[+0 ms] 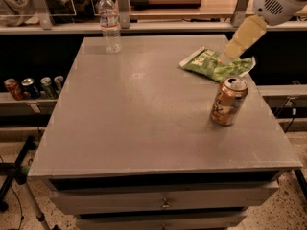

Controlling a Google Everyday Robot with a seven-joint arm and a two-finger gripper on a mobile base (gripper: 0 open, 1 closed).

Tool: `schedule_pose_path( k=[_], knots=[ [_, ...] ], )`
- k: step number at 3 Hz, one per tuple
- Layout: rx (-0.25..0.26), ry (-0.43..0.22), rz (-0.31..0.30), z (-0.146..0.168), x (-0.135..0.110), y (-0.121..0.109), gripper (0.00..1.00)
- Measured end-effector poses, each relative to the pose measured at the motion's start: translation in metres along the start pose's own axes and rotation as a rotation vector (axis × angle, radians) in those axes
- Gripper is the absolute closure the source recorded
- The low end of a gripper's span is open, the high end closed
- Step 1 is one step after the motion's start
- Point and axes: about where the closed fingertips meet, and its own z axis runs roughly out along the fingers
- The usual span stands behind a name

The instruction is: Move green jalapeno chip bag near water bottle

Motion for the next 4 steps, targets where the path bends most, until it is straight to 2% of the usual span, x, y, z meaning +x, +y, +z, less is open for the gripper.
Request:
schedule_pose_path(
  k=[1, 2, 3, 4],
  knots=[
    [0.005, 0.002, 0.105, 0.032, 0.001, -0.014, 0.00],
    [0.013, -0.016, 0.180, 0.071, 0.001, -0.026, 0.00],
    [0.029, -0.025, 0.218, 0.105, 0.002, -0.036, 0.00],
    [0.041, -0.006, 0.240, 0.134, 0.006, -0.043, 0.00]
  ],
)
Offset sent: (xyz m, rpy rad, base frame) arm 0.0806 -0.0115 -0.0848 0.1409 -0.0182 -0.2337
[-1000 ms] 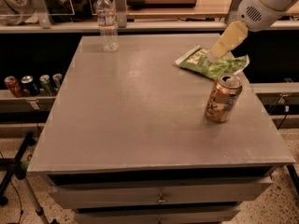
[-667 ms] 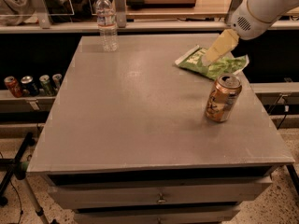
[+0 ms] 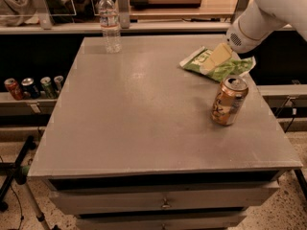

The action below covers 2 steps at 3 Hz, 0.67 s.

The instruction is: Move green jalapeno chip bag near water bottle

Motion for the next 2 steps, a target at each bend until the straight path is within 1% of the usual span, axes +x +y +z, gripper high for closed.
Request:
schedule_pose_path(
  k=[1, 2],
  knots=[
    [0.000, 0.020, -0.005, 0.025, -0.002, -0.001, 0.00],
    [-0.013, 0.040, -0.007, 0.044, 0.001, 0.001, 0.00]
  ],
)
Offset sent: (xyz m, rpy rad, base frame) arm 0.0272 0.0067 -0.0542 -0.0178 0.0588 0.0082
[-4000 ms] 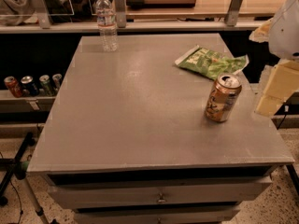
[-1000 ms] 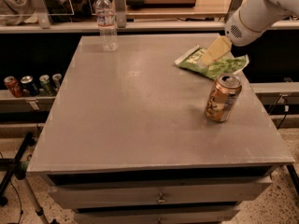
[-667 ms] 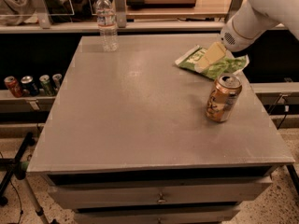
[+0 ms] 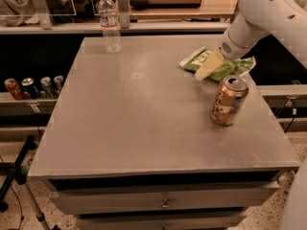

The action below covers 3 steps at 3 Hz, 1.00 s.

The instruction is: Move green jalapeno chip bag near water bottle

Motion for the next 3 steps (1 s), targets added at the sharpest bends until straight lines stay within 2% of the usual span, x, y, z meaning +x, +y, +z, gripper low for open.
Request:
schedule_pose_path(
  k=[1, 3],
  knots=[
    [-0.028, -0.008, -0.003, 0.011, 0.004, 0.004, 0.17],
    [-0.045, -0.033, -0.035, 0.000, -0.001, 0.001, 0.64]
  ],
)
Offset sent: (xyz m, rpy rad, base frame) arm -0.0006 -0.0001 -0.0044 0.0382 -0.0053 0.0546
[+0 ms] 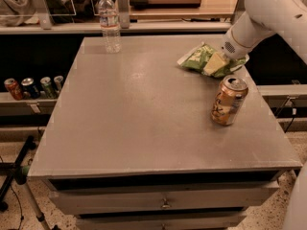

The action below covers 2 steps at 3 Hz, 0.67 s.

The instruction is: Move green jalapeno chip bag near water bottle

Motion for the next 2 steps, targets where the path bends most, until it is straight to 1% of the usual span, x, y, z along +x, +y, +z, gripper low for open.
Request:
schedule_pose_path(
  k=[1, 2],
  knots=[
    [0.000, -0.025, -0.017, -0.019, -0.009, -0.005, 0.87],
    [0.005, -0.066, -0.052, -0.046, -0.026, -0.007, 1.00]
  ],
)
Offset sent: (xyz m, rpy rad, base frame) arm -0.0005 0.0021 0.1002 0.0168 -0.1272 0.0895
